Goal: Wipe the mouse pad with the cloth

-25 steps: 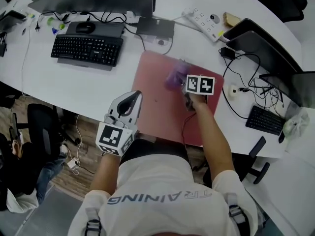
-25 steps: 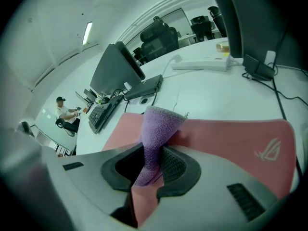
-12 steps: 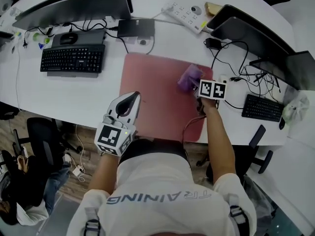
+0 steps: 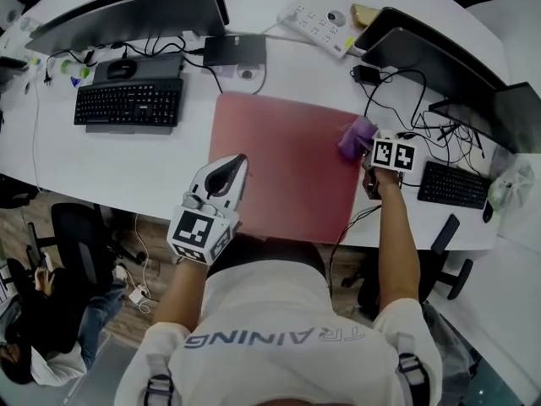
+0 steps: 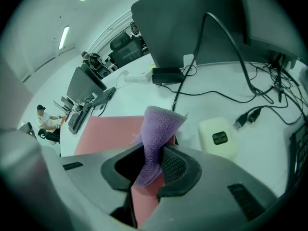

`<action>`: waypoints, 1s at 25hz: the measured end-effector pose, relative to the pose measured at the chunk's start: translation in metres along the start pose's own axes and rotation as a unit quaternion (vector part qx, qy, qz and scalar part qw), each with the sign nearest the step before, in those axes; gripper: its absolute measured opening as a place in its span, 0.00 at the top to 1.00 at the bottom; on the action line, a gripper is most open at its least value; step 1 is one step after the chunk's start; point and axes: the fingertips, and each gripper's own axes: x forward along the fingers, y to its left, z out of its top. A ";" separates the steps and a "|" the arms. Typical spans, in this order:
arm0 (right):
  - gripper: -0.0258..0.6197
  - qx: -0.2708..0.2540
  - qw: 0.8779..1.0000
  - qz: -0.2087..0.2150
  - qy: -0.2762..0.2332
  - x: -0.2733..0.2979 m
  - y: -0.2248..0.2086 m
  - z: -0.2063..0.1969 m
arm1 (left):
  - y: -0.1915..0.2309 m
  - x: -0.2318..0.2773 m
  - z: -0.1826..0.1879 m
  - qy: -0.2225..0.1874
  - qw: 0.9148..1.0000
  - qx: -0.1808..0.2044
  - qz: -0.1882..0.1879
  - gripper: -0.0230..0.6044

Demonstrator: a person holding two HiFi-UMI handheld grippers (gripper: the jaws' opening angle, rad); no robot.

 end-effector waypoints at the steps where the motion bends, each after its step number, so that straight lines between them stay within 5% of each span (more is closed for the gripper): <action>1: 0.80 -0.010 1.000 -0.014 -0.001 -0.004 -0.002 -0.001 | 0.000 -0.003 0.000 -0.001 1.000 -0.001 0.001 0.91; 5: 0.80 -0.066 0.995 -0.057 -0.052 -0.032 0.020 0.001 | 0.006 -0.027 0.004 -0.009 1.000 0.006 0.012 0.91; 10: 0.80 -0.067 0.987 0.009 -0.149 -0.063 0.110 -0.005 | 0.024 -0.070 0.003 -0.022 0.999 0.012 0.032 0.91; 15: 0.80 -0.124 0.965 0.071 -0.219 -0.095 0.226 -0.010 | 0.038 -0.115 0.005 -0.044 0.998 0.007 0.041 0.91; 20: 0.80 -0.177 0.952 0.144 -0.205 -0.100 0.325 -0.031 | 0.050 -0.158 0.003 -0.056 0.997 0.009 0.053 0.91; 25: 0.80 -0.196 0.951 0.193 -0.143 -0.058 0.386 -0.060 | 0.064 -0.195 -0.008 -0.061 0.995 -0.001 0.076 0.91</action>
